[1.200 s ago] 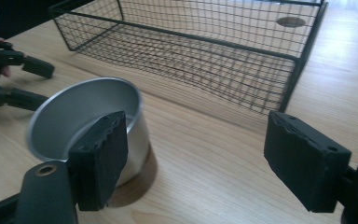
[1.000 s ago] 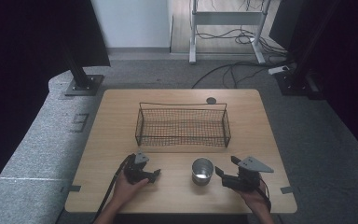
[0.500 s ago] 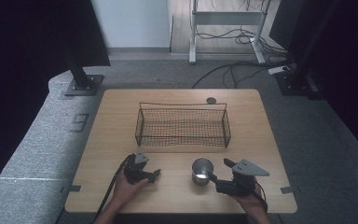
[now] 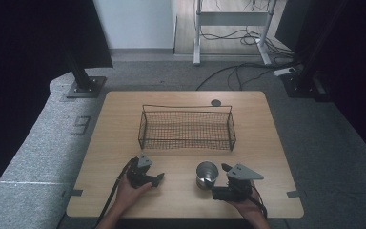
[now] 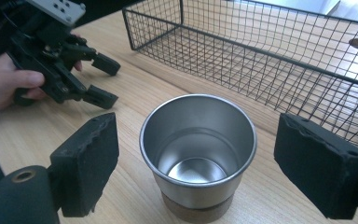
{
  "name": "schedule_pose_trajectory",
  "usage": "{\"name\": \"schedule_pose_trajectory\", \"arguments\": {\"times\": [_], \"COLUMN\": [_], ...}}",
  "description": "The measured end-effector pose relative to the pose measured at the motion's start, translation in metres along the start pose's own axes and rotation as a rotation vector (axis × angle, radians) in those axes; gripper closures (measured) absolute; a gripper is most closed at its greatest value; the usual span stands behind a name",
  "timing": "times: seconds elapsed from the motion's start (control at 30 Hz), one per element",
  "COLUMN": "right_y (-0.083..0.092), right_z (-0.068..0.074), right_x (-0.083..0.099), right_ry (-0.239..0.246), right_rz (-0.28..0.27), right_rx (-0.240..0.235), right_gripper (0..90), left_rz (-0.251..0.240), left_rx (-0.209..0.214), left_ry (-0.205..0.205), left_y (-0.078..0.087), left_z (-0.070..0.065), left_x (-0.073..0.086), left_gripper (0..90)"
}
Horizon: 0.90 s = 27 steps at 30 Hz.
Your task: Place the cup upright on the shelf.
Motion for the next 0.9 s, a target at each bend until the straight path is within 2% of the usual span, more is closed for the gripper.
{"name": "schedule_pose_trajectory", "arguments": {"times": [0.33, 0.6, 0.73, 0.9], "right_y": [-0.017, -0.024, -0.031, -0.038], "right_z": [0.001, 0.001, 0.0, 0.0], "right_x": [0.008, 0.011, 0.013, 0.016], "right_ry": [0.011, 0.006, 0.027, 0.028], "right_rz": [0.048, 0.06, 0.075, 0.089], "right_rx": [0.012, 0.016, 0.033, 0.035], "right_gripper": [12.6, 12.1, 11.0, 10.3], "left_rz": [0.001, 0.001, 0.001, -0.001], "left_rx": [-0.002, -0.002, -0.002, -0.002], "left_ry": [0.001, 0.001, 0.001, 0.004], "left_y": [0.0, -0.001, 0.0, -0.001], "left_z": [0.0, 0.0, 0.0, 0.0], "left_x": [0.0, 0.0, 0.0, -0.001], "left_gripper": [13.9, 13.9, 13.9, 13.9]}}
Point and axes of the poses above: each handheld gripper's, and its own axes: y roughly backward along the jaws, x roughly out of its underside, z roughly to its left, the point moved 8 cm from there along -y, roughly forward along the jaws, and after that the axes turned 6 degrees about y, right-handed, at the moved point
